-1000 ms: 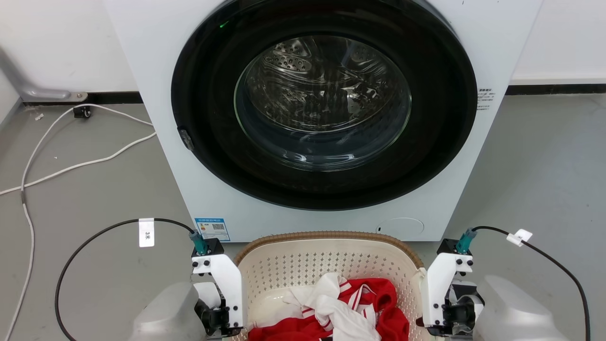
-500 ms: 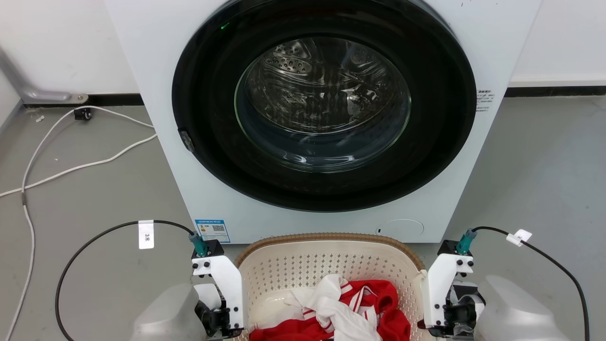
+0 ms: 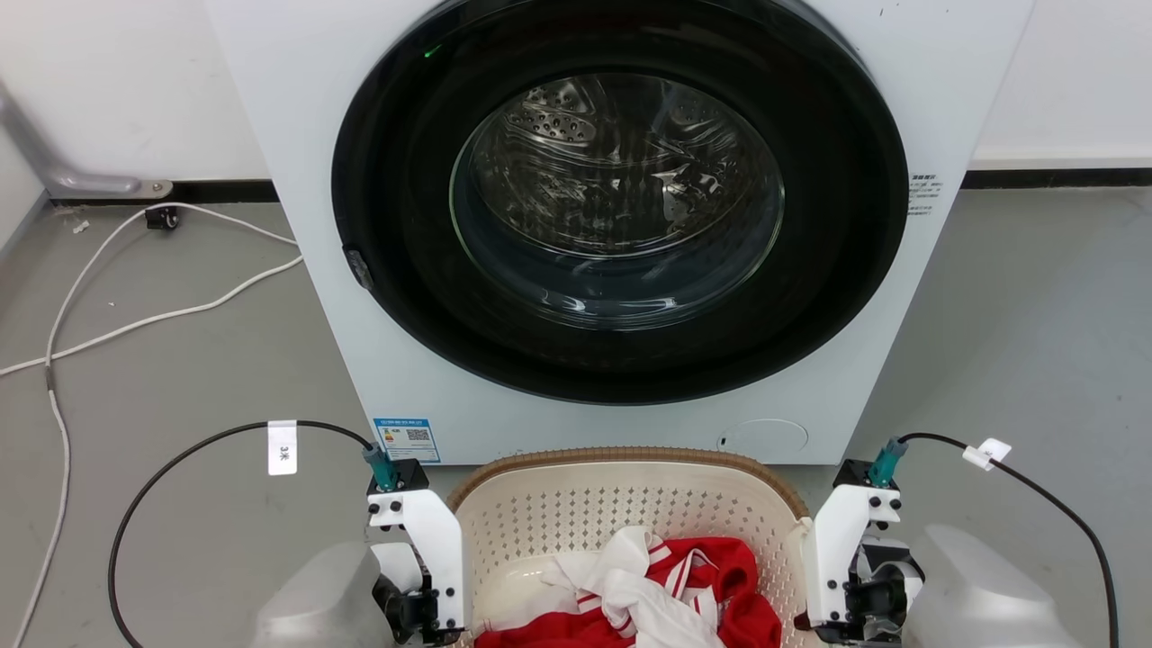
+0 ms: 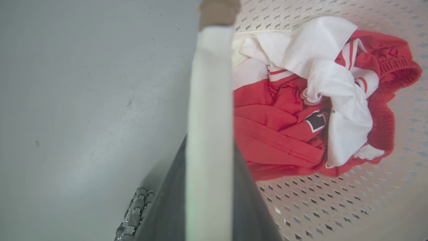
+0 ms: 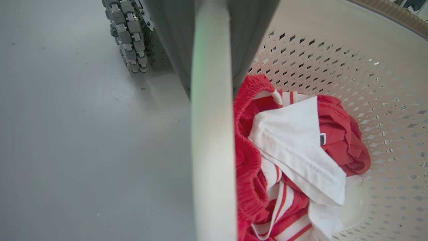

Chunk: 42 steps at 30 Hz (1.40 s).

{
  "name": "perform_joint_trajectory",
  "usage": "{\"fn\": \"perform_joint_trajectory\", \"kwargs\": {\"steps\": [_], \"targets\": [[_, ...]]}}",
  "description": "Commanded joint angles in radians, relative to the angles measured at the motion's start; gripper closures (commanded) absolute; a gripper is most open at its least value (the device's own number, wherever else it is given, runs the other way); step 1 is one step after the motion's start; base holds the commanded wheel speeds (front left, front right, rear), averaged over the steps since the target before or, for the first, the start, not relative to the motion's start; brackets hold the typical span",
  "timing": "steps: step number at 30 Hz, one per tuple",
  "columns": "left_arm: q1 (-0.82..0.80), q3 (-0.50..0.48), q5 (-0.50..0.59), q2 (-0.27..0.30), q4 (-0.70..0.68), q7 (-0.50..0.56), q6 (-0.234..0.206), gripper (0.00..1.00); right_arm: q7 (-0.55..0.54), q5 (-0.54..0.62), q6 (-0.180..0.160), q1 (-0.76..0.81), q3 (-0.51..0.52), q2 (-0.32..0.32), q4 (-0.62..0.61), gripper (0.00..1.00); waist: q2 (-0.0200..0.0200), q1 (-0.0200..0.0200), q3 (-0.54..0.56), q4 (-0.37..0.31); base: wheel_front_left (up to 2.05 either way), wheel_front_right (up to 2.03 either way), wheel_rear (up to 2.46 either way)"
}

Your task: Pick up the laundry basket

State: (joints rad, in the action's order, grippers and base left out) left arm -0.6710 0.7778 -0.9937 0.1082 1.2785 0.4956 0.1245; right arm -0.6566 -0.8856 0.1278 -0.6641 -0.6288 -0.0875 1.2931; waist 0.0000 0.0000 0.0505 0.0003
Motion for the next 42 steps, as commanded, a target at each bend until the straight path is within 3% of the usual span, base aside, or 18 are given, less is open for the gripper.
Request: {"fn": "perform_joint_trajectory", "kwargs": {"steps": [1, 42], "targets": [[0.012, 0.005, -0.004, -0.014, -0.006, 0.0, 0.011, 1.0, -0.003, 0.003, 0.005, 0.016, 0.004, 0.013, -0.007, 1.0, 0.0, 0.0, 0.0, 0.0, 0.0, 0.0, 0.0], [0.016, 0.052, -0.042, -0.008, -0.001, -0.009, 0.011, 1.0, -0.011, 0.059, 0.005, 0.03, 0.079, 0.025, -0.007, 1.0, 0.0, 0.0, 0.002, 0.002, 0.0, 0.0, 0.0]]}}
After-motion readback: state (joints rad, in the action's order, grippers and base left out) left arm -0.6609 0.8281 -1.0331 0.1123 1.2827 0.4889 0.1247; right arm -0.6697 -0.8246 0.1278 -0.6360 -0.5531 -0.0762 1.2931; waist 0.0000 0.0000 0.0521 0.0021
